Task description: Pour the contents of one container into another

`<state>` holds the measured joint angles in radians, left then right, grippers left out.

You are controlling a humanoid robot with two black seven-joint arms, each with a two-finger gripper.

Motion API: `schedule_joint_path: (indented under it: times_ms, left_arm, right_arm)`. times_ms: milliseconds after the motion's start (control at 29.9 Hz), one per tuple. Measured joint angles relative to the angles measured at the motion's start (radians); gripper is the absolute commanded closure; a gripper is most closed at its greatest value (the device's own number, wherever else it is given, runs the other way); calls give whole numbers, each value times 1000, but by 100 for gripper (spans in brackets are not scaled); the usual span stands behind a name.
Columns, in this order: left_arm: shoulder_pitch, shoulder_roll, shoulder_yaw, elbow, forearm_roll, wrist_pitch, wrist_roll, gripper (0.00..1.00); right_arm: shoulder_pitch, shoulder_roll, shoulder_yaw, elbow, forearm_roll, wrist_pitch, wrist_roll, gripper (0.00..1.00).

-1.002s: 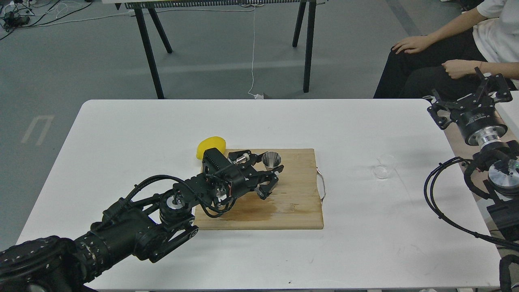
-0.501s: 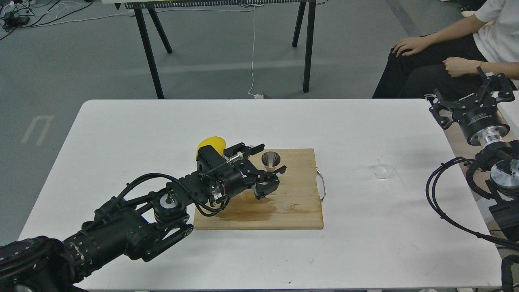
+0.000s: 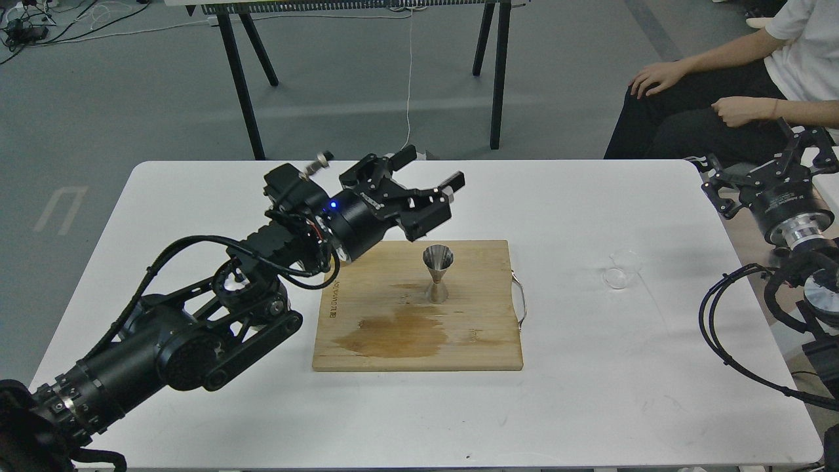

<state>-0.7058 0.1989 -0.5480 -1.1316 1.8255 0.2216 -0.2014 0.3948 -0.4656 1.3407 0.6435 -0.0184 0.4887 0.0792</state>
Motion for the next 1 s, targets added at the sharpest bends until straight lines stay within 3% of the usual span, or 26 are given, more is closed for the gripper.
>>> schedule_joint_path:
  times_ms: [234,367,501,668,835,1002]
  left_arm:
    - [-11,91,-122,0,-674,-139,-13,1]
    - [-4,105,-247,32,-1016,-227,-50,1]
    - [7,104,-340,165,-1363,-386,-102,1]
    - [8,98,-359,385,-1695,-557,-110,0]
    - [5,98,-360,437,-1834,-585,-107,0]
    - [5,88,-359,438,-1845,-563,-109,0]
  right_arm:
    - [-24,-44,16,0,27,0,-15,0]
    - [-70,-47,14,18,177,0,-60,0]
    - [-172,-47,10,100,351,0,-115,0]
    - [-352,-37,25,263,409,0,-122,0]
    - [-494,-10,28,377,447,0,-118,0]
    - [-551,68,43,397,454,0,-100,0]
